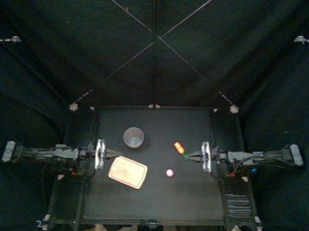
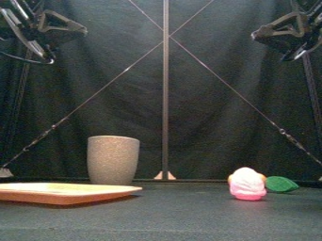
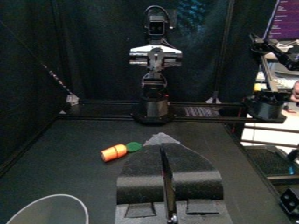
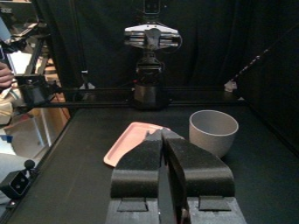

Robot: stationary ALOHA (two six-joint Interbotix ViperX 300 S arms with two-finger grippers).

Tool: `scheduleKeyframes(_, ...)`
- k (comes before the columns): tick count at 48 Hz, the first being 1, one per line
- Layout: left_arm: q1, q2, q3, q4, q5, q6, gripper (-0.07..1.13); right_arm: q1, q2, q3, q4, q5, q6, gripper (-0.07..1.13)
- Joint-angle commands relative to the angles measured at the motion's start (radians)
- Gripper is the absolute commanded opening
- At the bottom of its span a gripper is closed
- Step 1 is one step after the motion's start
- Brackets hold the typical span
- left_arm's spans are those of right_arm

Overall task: Pick the pink ball then place it on the pink plate
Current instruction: Pick the pink ball

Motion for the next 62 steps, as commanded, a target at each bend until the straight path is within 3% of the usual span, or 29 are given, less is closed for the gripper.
scheduleKeyframes(1,0.005,0.009,-0.003,-0.006,-0.015,-0.003,0.17,-0.015,0.051,-0.008,-0.002,-0.005,-0.002,0.09)
scheduleKeyframes(17,0.003,0.011,-0.002,-0.018,-0.066,-0.003,0.17,-0.041,0.357,-0.021,0.014,-0.044,0.009,0.09)
scheduleKeyframes(23,0.005,0.011,-0.003,-0.025,-0.066,-0.002,0.17,-0.028,0.456,-0.021,0.043,-0.078,0.009,0.16)
scheduleKeyframes(26,0.005,0.009,-0.003,-0.025,-0.066,-0.003,0.17,-0.017,0.483,-0.025,0.057,-0.086,0.009,0.25)
scheduleKeyframes(36,0.008,0.011,-0.005,-0.052,-0.066,-0.005,0.17,0.012,0.522,-0.034,0.137,-0.107,0.008,0.74)
scheduleKeyframes(42,0.008,0.011,-0.005,-0.078,-0.066,-0.003,0.17,0.031,0.543,-0.041,0.175,-0.11,0.008,0.92)
scheduleKeyframes(62,0.009,0.011,-0.005,-0.084,-0.066,-0.002,0.17,0.106,0.796,-0.14,0.153,-0.008,0.006,0.94)
